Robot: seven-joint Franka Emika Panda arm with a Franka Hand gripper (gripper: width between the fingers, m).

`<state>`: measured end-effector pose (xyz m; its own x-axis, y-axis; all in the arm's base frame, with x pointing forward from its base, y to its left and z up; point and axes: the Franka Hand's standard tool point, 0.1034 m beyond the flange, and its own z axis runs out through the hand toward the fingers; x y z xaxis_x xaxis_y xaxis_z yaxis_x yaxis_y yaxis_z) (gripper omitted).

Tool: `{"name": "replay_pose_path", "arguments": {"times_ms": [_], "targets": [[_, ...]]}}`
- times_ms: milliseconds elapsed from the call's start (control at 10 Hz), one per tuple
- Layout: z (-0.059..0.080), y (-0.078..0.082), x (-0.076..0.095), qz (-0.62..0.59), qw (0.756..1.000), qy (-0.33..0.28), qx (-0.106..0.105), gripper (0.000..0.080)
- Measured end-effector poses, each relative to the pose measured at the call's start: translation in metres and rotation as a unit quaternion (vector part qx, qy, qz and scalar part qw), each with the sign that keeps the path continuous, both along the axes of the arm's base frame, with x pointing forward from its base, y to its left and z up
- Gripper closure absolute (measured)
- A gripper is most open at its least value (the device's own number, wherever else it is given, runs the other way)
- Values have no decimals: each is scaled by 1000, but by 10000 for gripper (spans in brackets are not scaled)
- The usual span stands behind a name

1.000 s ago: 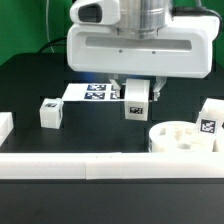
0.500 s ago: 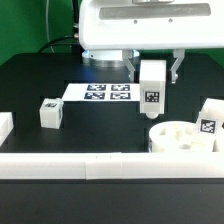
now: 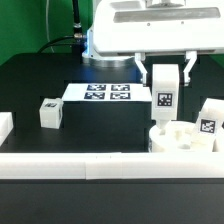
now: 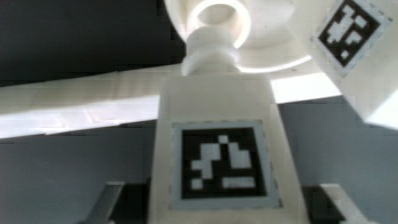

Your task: Assemble stool

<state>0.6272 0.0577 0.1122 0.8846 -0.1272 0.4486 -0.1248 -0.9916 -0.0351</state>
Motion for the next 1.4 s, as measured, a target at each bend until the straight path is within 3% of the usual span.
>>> {"name": "replay_pose_path", "arguments": {"times_ms": [300, 1000, 1400], "targets": [[-12, -3, 0, 17, 1000, -7, -15, 462], [-13, 4, 0, 22, 1000, -16, -16, 462], [-22, 1, -1, 26, 999, -13, -22, 462]]}}
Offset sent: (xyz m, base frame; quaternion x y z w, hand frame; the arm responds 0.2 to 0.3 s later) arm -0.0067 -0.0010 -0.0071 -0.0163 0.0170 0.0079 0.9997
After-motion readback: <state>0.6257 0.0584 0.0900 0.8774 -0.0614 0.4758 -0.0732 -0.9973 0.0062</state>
